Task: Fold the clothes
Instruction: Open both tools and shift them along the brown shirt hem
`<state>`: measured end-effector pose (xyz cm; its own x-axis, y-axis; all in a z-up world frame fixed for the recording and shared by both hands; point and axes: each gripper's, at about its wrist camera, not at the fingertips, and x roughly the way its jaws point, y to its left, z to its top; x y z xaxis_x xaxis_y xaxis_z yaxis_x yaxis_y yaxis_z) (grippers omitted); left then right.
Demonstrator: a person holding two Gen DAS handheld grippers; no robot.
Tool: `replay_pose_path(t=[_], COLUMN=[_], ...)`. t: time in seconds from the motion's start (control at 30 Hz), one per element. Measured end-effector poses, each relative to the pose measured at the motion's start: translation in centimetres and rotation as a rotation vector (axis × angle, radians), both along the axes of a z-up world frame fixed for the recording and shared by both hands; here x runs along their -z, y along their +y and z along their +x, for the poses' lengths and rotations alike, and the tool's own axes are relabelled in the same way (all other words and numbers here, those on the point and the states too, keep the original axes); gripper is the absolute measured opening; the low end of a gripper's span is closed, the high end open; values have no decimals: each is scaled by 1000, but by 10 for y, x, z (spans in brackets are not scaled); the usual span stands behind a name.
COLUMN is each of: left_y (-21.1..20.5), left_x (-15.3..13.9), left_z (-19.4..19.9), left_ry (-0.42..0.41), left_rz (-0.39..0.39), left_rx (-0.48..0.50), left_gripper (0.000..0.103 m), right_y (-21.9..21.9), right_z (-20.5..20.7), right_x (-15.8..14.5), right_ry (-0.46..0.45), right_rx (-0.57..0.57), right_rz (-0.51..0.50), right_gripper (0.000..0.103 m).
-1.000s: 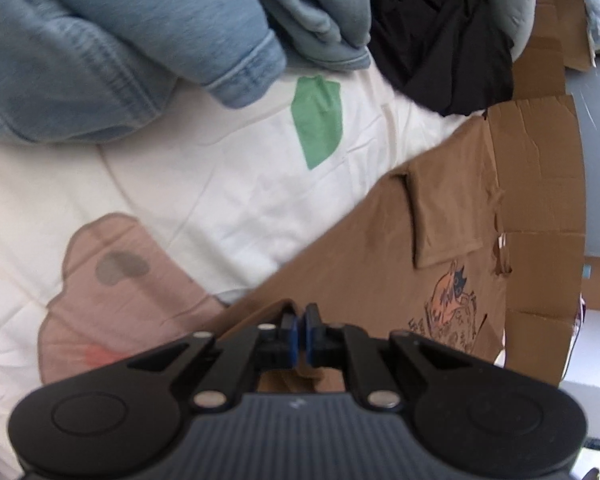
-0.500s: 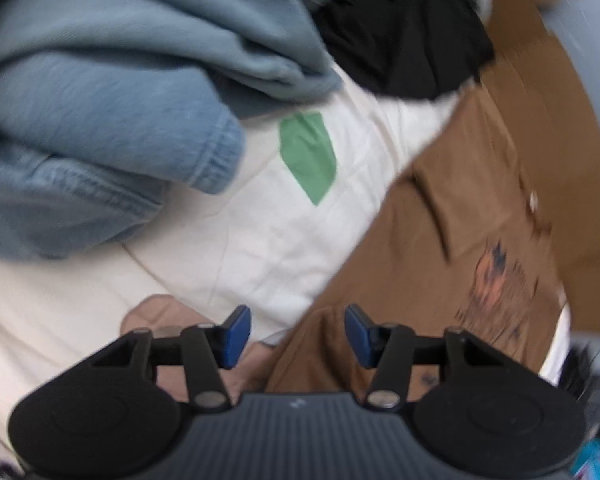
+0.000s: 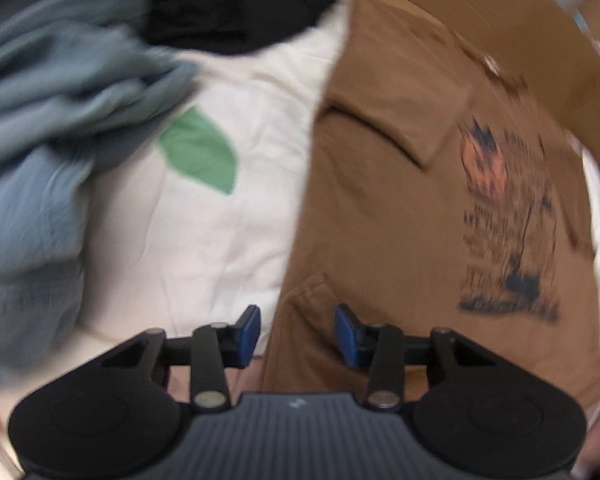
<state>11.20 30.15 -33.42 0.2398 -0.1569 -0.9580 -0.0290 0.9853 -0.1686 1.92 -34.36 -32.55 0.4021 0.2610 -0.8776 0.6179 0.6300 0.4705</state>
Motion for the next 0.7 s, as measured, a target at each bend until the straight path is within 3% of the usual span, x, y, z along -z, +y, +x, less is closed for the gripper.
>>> replay_pose_path(t=[0.1,0.3,0.7], left_y=[-18,-42,-44], left_x=[6,16,26], left_z=[1,0,15], left_ry=[-3,-47,-52], left_rz=[74,202,196], left_rx=[140,352,450], left_gripper=[29,29,29], right_y=[3,8,21], right_z=[-1,-9,-19], right_x=[-5,-6,-2], right_ry=[7,31,70], right_rx=[-55,-88,-152], right_rz=[-70,-106,-170], right_gripper=[23,23,23])
